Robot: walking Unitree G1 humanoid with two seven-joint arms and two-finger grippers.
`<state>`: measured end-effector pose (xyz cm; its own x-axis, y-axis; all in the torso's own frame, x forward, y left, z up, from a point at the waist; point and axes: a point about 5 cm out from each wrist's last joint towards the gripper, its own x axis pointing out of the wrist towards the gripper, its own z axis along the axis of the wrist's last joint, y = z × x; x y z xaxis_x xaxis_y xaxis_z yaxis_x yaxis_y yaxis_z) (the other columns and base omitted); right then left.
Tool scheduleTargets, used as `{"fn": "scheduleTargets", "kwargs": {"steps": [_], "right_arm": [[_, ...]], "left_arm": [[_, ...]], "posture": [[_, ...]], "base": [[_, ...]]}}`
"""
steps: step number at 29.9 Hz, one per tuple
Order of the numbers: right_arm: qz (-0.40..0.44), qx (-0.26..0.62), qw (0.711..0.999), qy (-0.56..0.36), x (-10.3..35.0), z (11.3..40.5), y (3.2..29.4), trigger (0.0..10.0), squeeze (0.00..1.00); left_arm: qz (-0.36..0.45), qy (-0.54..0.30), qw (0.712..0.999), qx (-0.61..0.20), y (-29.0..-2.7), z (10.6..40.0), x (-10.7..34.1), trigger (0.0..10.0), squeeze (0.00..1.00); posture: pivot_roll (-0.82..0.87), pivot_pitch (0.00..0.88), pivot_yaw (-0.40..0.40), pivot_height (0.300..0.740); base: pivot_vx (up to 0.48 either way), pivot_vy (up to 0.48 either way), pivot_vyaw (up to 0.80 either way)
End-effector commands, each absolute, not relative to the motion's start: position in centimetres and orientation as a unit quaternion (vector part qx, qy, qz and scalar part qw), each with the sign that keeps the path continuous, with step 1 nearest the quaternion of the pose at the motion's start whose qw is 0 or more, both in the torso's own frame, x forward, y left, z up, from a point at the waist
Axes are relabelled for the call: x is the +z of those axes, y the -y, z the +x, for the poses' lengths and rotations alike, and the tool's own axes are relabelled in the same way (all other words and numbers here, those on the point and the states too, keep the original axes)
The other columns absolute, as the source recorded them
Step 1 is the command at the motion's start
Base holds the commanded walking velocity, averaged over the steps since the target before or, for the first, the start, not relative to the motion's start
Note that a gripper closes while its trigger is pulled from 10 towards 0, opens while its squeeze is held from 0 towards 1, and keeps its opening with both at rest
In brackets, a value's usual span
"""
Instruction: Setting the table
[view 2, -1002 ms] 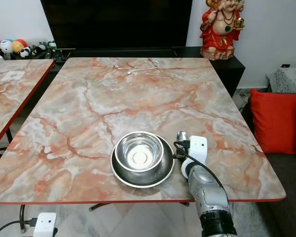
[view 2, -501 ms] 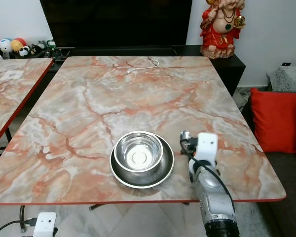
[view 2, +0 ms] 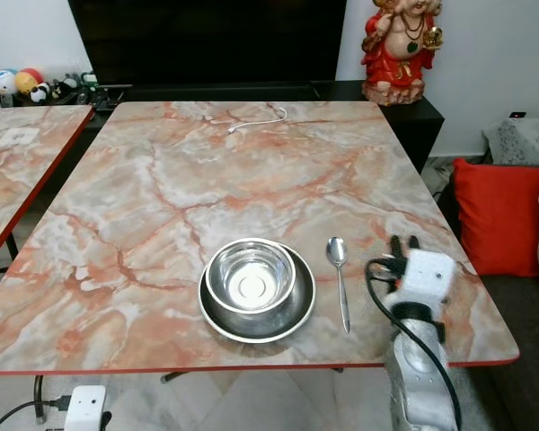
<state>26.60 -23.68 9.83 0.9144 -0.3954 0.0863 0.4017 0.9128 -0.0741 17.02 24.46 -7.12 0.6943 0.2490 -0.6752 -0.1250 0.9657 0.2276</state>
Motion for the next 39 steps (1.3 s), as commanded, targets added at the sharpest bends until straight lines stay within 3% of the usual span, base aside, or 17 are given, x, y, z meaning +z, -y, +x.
{"fn": "scheduleTargets", "kwargs": {"steps": [1,2,3,4,7,8,16,19,22,30,35,37,39], "right_arm": [[-0.093,-0.348,0.933,0.02,9.8,24.5,27.4,10.0,0.0],[-0.101,-0.378,0.92,0.015,9.6,23.9,28.1,10.0,0.0],[-0.136,-0.445,0.885,-0.022,8.9,22.3,29.8,10.0,0.0],[-0.146,-0.459,0.876,-0.031,8.7,22.0,30.2,10.0,0.0],[-0.078,-0.509,0.854,-0.073,7.0,20.5,31.1,10.0,0.0],[-0.049,-0.542,0.832,-0.106,5.7,19.4,31.4,10.0,0.0],[-0.025,-0.614,0.768,-0.182,3.2,17.1,31.8,10.0,0.0],[0.063,-0.599,0.755,-0.26,-0.1,16.9,30.7,10.0,0.0],[0.09,-0.593,0.734,-0.319,-2.2,16.6,29.9,10.0,0.0],[0.086,-0.532,0.729,-0.422,-5.3,16.3,28.6,10.0,0.0],[0.079,-0.449,0.749,-0.48,-6.9,15.7,27.4,10.0,0.0],[0.074,-0.439,0.737,-0.509,-7.6,14.8,27.0,10.0,0.0],[0.059,-0.357,0.765,-0.532,-8.2,15.0,25.7,10.0,0.0]], "left_arm": [[0.081,-0.384,0.914,0.103,-24.5,16.5,-7.4,10.0,0.0],[0.08,-0.384,0.914,0.103,-24.5,16.5,-7.4,10.0,0.0],[0.078,-0.383,0.914,0.106,-24.6,16.6,-7.3,10.0,0.0],[0.078,-0.383,0.914,0.107,-24.6,16.6,-7.3,10.0,0.0],[0.078,-0.382,0.914,0.107,-24.6,16.6,-7.3,10.0,0.0],[0.078,-0.382,0.914,0.109,-24.6,16.7,-7.3,10.0,0.0],[0.076,-0.376,0.916,0.117,-24.7,16.9,-7.1,10.0,0.0],[0.075,-0.377,0.916,0.118,-24.7,16.9,-7.1,10.0,0.0],[0.07,-0.373,0.917,0.125,-24.6,17.0,-7.1,10.0,0.0],[0.062,-0.374,0.916,0.133,-24.5,16.9,-7.2,10.0,0.0],[0.06,-0.374,0.916,0.136,-24.5,16.9,-7.2,10.0,0.0],[0.06,-0.373,0.916,0.137,-24.5,16.9,-7.2,10.0,0.0],[0.06,-0.373,0.915,0.138,-24.7,17.0,-7.1,10.0,0.0]], "posture": [[-0.05,0.0,0.009,0.74],[-0.06,0.0,0.007,0.74],[-0.06,0.0,0.007,0.74],[-0.06,0.0,0.007,0.74],[-0.06,0.0,0.002,0.74],[-0.06,0.0,-0.002,0.74],[-0.05,0.0,-0.011,0.74],[-0.06,0.0,-0.014,0.74],[-0.04,0.0,-0.034,0.74],[-0.03,0.0,-0.041,0.74],[-0.03,0.0,-0.044,0.74],[-0.03,0.0,-0.045,0.74],[-0.03,0.0,-0.042,0.74]], "base": [[0.0,0.0,0.0],[0.0,0.0,0.0],[0.0,0.0,0.0],[0.0,0.0,0.0],[0.0,0.0,0.0],[0.0,0.0,0.0],[0.0,0.0,0.0],[0.0,0.0,0.0],[0.0,0.0,0.0],[0.0,0.0,0.0],[0.0,0.0,0.0],[0.0,0.0,0.0],[0.0,0.0,0.0]]}}
